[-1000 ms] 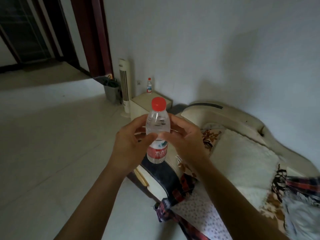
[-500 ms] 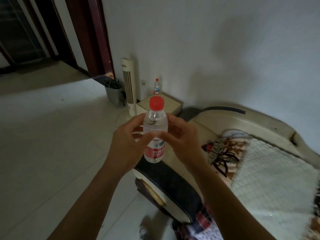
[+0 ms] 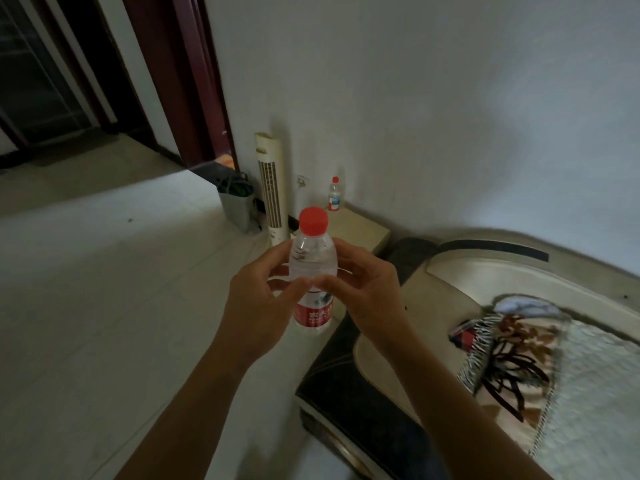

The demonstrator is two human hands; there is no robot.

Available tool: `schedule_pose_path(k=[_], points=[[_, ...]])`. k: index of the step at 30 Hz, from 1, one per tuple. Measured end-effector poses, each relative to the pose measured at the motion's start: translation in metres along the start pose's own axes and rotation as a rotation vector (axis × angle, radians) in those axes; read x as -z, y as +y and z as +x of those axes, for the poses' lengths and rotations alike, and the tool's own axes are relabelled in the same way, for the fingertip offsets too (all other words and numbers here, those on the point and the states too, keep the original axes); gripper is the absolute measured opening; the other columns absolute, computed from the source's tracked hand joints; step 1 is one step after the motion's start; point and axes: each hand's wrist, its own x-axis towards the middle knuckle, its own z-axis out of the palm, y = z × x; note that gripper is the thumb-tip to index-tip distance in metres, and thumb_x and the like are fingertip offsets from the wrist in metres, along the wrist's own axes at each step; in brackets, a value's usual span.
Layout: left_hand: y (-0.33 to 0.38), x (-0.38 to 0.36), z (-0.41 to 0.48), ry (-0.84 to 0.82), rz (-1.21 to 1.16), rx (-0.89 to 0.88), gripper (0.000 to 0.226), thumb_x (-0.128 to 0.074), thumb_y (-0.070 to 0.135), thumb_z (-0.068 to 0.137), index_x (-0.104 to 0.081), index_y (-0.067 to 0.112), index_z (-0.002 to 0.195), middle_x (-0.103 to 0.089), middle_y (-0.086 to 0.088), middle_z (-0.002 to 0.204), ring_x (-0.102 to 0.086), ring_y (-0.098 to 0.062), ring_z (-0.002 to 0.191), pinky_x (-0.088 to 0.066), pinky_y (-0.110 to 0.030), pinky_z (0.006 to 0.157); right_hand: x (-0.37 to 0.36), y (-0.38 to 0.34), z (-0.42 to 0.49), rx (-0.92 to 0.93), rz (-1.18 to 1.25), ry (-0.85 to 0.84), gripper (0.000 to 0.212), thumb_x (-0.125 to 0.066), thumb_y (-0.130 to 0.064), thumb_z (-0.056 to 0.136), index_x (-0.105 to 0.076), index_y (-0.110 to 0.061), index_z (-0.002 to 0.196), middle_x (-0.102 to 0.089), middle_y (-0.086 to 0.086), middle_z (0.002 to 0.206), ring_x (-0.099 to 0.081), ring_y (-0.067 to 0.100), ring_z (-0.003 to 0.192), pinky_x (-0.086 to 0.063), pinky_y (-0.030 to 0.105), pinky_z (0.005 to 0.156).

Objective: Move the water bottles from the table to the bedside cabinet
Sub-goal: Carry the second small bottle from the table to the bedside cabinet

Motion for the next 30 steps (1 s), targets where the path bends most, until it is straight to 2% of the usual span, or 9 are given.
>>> schedule_pose_path(k=[5, 9, 11, 16, 19, 25, 30], points=[[-0.035, 0.037, 0.054, -0.049, -0.012, -0.017, 0.041, -0.067, 0.025, 0.090, -0.055, 0.036, 0.127, -0.064, 0.027, 0.107, -0.062, 0.013, 0.098, -0.048, -0.003, 0.077, -0.041, 0.012, 0.050, 0.010, -0.035, 0.052, 0.054, -0.076, -0.023, 0.084, -0.062, -0.012, 0.135, -0.069, 0.006, 0.128, -0.070, 0.019, 0.117, -0.057, 0.047, 0.101], [-0.055, 0.071, 0.097, -0.109, -0.035, -0.049, 0.044, -0.066, 0.020, 0.092, -0.049, 0.055, 0.114, -0.064, 0.030, 0.102, -0.062, 0.014, 0.097, -0.048, -0.003, 0.076, -0.074, 0.017, 0.089, 0.005, -0.058, 0.116, 0.052, -0.076, -0.008, 0.085, -0.061, -0.011, 0.135, -0.069, 0.008, 0.128, -0.070, 0.019, 0.116, -0.057, 0.047, 0.101], [-0.062, 0.088, 0.118, -0.134, -0.051, -0.055, 0.045, -0.066, 0.020, 0.092, -0.049, 0.057, 0.111, -0.065, 0.032, 0.099, -0.062, 0.014, 0.098, -0.048, -0.003, 0.076, -0.088, 0.018, 0.107, -0.009, -0.061, 0.142, 0.051, -0.076, -0.006, 0.085, -0.061, -0.010, 0.135, -0.070, 0.008, 0.127, -0.070, 0.019, 0.116, -0.057, 0.047, 0.101], [-0.083, 0.114, 0.170, -0.207, -0.082, -0.111, 0.038, -0.066, 0.021, 0.091, -0.053, 0.053, 0.107, -0.065, 0.032, 0.098, -0.061, 0.014, 0.096, -0.047, -0.003, 0.075, -0.115, 0.019, 0.147, -0.014, -0.066, 0.218, 0.052, -0.075, -0.002, 0.086, -0.060, -0.008, 0.136, -0.071, 0.006, 0.127, -0.071, 0.017, 0.114, -0.058, 0.042, 0.101], [-0.096, 0.118, 0.196, -0.243, -0.093, -0.109, 0.036, -0.065, 0.023, 0.092, -0.055, 0.044, 0.119, -0.065, 0.027, 0.105, -0.062, 0.010, 0.098, -0.049, -0.005, 0.077, -0.121, 0.026, 0.168, -0.026, -0.087, 0.242, 0.052, -0.074, -0.003, 0.087, -0.059, -0.009, 0.136, -0.070, 0.005, 0.128, -0.071, 0.016, 0.115, -0.057, 0.044, 0.101], [-0.123, 0.107, 0.268, -0.320, -0.080, -0.098, 0.045, -0.066, 0.023, 0.090, -0.056, 0.030, 0.133, -0.067, 0.021, 0.111, -0.064, 0.007, 0.100, -0.054, -0.011, 0.082, -0.116, 0.060, 0.224, -0.057, -0.081, 0.305, 0.052, -0.073, -0.003, 0.087, -0.059, -0.011, 0.137, -0.070, 0.004, 0.128, -0.070, 0.015, 0.115, -0.058, 0.042, 0.100], [-0.139, 0.089, 0.337, -0.354, -0.034, -0.088, 0.040, -0.065, 0.023, 0.091, -0.059, 0.032, 0.129, -0.068, 0.018, 0.112, -0.065, 0.004, 0.101, -0.052, -0.012, 0.080, -0.104, 0.094, 0.288, -0.071, -0.080, 0.344, 0.049, -0.074, -0.005, 0.087, -0.061, -0.009, 0.134, -0.071, 0.005, 0.125, -0.072, 0.015, 0.112, -0.059, 0.042, 0.099]])
